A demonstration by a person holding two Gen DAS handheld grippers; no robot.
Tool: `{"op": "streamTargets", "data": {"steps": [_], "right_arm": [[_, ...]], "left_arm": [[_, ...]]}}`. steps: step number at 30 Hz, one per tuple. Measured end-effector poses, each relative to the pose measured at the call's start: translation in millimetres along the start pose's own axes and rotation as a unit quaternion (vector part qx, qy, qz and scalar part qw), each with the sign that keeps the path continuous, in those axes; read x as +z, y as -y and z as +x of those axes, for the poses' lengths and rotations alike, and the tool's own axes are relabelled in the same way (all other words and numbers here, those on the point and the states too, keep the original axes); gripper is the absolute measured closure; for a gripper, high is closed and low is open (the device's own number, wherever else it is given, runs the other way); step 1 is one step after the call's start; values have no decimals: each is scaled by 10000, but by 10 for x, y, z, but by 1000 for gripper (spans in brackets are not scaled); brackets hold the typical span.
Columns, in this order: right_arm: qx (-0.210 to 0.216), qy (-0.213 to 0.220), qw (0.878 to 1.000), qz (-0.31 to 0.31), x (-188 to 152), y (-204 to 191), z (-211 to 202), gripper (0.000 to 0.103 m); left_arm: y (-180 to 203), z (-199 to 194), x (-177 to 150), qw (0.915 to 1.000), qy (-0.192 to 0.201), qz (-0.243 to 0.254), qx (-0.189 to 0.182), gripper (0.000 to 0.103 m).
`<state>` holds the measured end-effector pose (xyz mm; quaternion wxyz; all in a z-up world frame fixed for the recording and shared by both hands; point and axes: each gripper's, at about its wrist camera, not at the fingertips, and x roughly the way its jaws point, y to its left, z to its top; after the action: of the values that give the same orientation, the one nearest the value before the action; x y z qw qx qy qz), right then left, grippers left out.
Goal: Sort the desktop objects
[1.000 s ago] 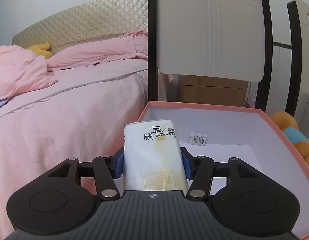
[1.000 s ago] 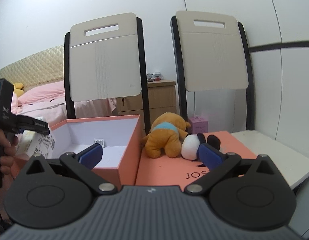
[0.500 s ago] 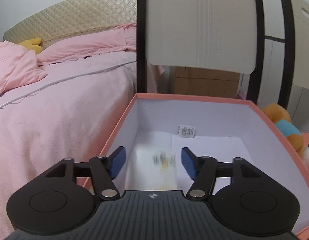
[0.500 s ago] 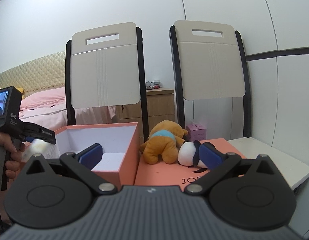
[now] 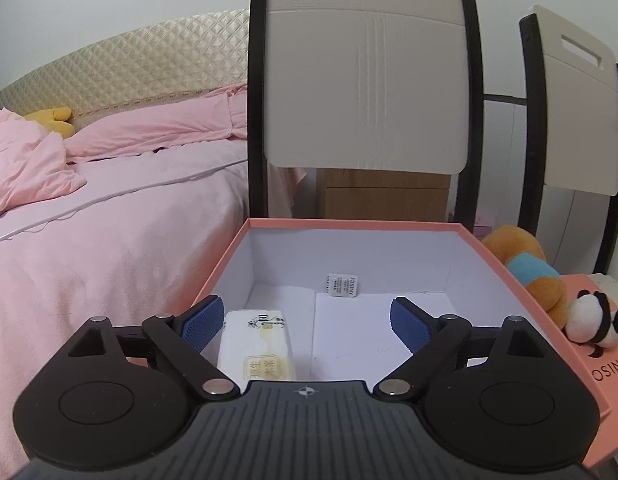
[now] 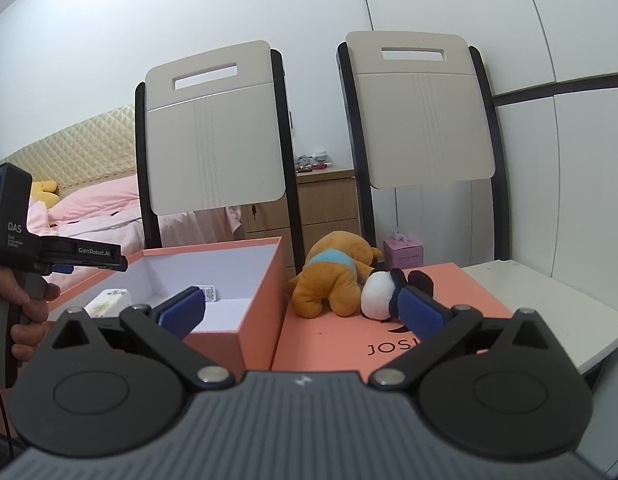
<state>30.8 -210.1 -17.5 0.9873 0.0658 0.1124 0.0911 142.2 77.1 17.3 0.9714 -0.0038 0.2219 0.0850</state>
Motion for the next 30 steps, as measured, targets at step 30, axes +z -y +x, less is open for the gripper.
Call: {"op": "streamTargets", "data": {"steps": [30], "right_arm": [[432,436,9977,294,177,509,136,0]], "left_arm": [[152,-505,-167,9975,591,203,-319,0]]}}
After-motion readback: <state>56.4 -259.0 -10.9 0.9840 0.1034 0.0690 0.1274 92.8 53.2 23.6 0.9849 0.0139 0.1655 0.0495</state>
